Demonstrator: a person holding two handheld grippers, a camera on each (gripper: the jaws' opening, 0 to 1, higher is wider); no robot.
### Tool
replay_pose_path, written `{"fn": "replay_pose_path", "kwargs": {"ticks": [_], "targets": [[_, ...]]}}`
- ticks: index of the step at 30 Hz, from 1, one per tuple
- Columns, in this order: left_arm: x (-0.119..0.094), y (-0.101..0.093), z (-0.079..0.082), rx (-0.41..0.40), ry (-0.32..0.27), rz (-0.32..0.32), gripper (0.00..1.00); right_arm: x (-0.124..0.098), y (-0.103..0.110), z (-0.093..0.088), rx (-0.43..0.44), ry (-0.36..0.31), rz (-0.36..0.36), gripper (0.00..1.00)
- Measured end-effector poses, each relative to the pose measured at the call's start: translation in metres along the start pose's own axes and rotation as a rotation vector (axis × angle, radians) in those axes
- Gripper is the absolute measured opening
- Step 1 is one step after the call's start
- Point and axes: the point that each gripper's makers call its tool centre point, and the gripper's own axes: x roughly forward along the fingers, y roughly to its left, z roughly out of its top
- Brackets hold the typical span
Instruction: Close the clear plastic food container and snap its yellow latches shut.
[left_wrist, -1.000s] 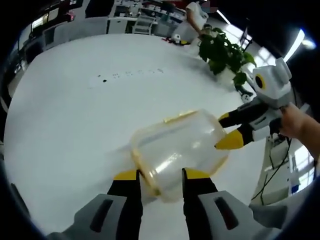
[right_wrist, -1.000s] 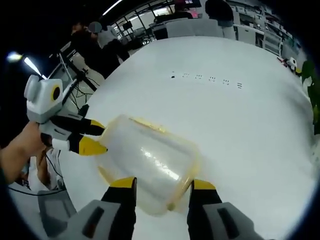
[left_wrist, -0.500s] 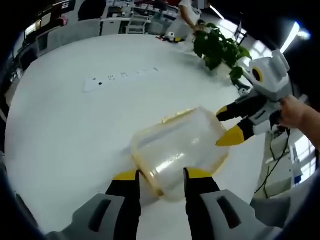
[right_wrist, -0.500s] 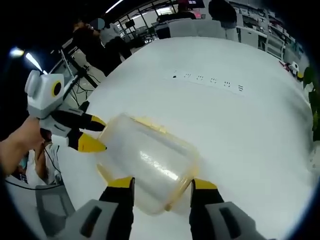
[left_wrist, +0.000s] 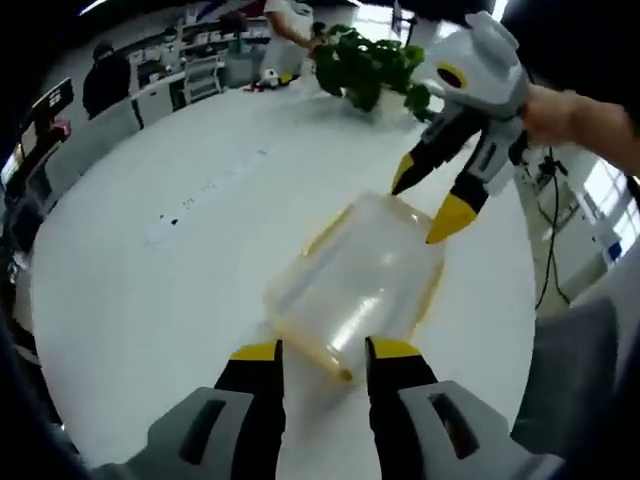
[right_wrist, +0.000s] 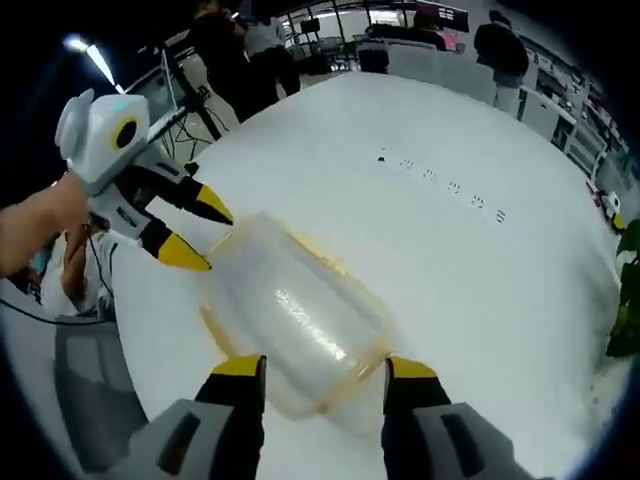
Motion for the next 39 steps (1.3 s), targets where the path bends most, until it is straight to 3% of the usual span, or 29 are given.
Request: {"fn": "replay_pose_path", "kwargs": {"ticks": [3,8,23,29,31,39], "targets": [[-0.003,0.0,0.001,0.05,0.021,0.004,0.28,-0.003,-0.006,0.004,-0.075,0.011,-0.042,0.37],[-0.006,-0.005,0.009,0.061,0.001,-0.026,0.27,-0.004,0.002,0.01,-0.094,0.015,-0.021,0.35],[-0.004,-0.02,0.013,0.349,0.078,-0.064,0.24,-0.006,0.006,0.011,-0.302,0.081,-0.009,0.32],[-0.002,-0.024,0.019,0.42,0.098,-0.07,0.25,-0.005,0.008,0.014,-0.417,0.101,-0.023,0.31],[-0.001,-0.024,0.02,0.475,0.109,-0.068,0.25,-0.004,0.013,0.016,-0.435,0.101,-0.003,0.3],[0.003,-0.029,0.027,0.557,0.122,-0.076,0.25,-0.003,0.018,0.027,-0.529,0.091,0.025,0.27]]}}
